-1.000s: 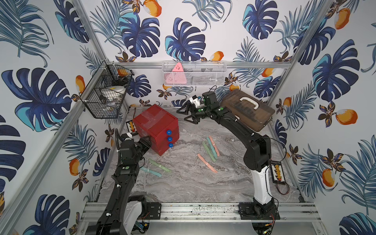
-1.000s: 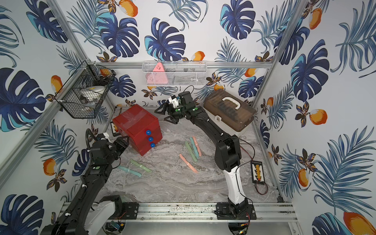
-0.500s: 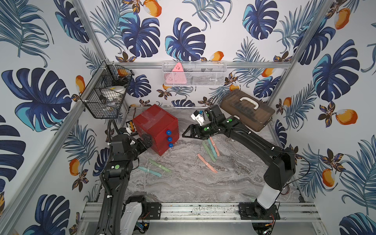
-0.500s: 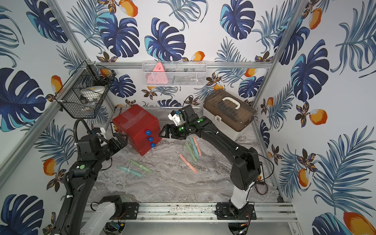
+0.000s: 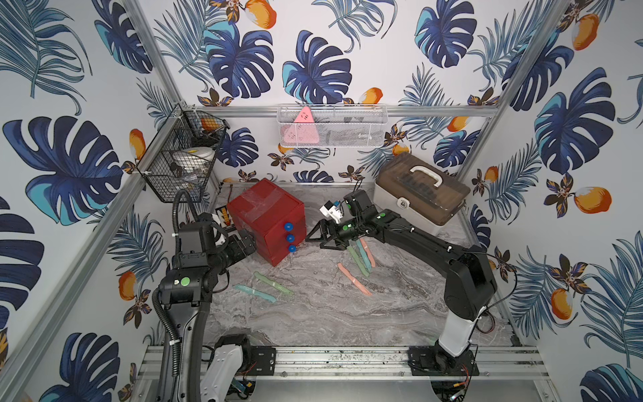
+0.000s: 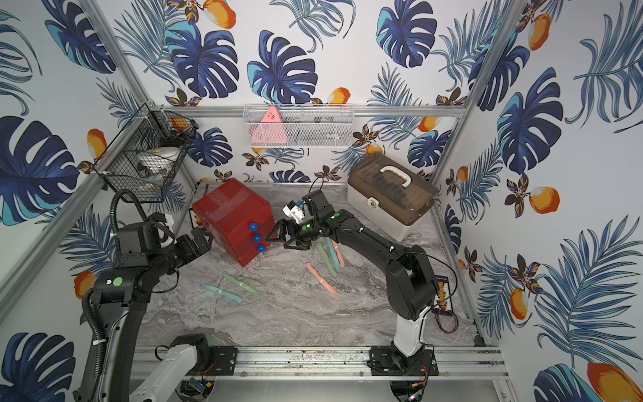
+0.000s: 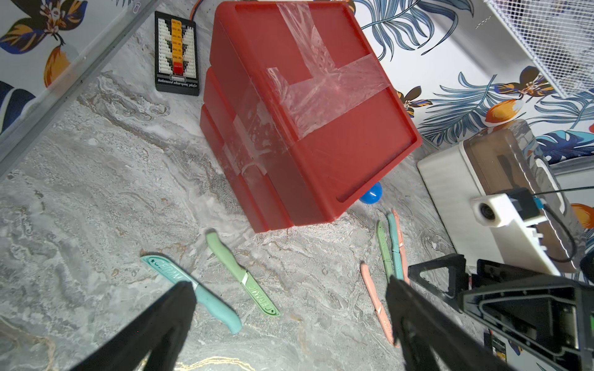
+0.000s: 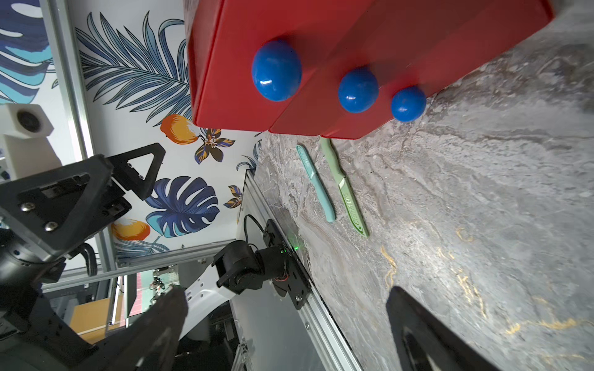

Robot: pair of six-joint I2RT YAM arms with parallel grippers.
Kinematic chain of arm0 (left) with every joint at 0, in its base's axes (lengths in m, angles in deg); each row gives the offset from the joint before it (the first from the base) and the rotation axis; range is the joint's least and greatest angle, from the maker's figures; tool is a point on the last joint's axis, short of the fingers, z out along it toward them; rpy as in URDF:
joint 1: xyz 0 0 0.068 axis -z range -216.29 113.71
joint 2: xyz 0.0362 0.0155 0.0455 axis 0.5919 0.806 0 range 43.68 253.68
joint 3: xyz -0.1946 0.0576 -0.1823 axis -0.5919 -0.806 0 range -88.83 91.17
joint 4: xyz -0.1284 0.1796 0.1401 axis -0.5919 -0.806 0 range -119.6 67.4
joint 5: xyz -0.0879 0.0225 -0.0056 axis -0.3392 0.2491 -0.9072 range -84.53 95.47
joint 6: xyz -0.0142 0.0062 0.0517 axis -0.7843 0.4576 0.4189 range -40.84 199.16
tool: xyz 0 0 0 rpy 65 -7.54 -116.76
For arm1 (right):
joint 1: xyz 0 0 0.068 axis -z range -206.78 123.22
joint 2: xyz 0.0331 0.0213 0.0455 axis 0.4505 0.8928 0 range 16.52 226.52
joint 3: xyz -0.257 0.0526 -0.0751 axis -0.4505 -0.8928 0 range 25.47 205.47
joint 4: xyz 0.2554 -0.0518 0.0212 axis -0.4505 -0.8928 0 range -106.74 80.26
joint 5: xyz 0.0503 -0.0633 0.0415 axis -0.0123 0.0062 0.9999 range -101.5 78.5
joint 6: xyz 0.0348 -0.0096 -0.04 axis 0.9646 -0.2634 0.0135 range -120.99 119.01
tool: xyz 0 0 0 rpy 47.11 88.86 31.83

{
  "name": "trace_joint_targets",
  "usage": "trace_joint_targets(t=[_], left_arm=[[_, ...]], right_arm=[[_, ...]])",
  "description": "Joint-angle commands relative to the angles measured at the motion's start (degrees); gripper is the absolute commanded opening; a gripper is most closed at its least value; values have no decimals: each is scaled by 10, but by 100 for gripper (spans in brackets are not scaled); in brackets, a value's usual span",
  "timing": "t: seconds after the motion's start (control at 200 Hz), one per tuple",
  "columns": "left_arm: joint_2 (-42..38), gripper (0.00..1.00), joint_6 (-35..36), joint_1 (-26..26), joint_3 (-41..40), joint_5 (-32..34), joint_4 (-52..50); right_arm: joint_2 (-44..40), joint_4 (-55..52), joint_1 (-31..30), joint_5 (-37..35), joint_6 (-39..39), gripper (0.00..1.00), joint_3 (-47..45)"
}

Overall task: Place the fruit knives into the drawer by color
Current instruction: Open the drawer in the storage box.

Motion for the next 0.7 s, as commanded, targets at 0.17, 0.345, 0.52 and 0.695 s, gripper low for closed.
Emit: trace_joint_targets(t=[0.17, 0.345, 0.52, 0.695], left_arm=[[47, 99, -35, 41, 23, 9, 19], [143, 99, -12, 151, 102, 79, 19], [239, 98, 10, 184, 173, 74, 19], [304, 93, 20, 184, 205, 61, 25]], right_arm=[[30, 215, -3, -6, 179, 100, -33], [67, 282, -6, -15, 274, 100, -11], [88, 318, -8, -36, 351, 97, -1], [106, 332, -24, -48, 387, 85, 14]])
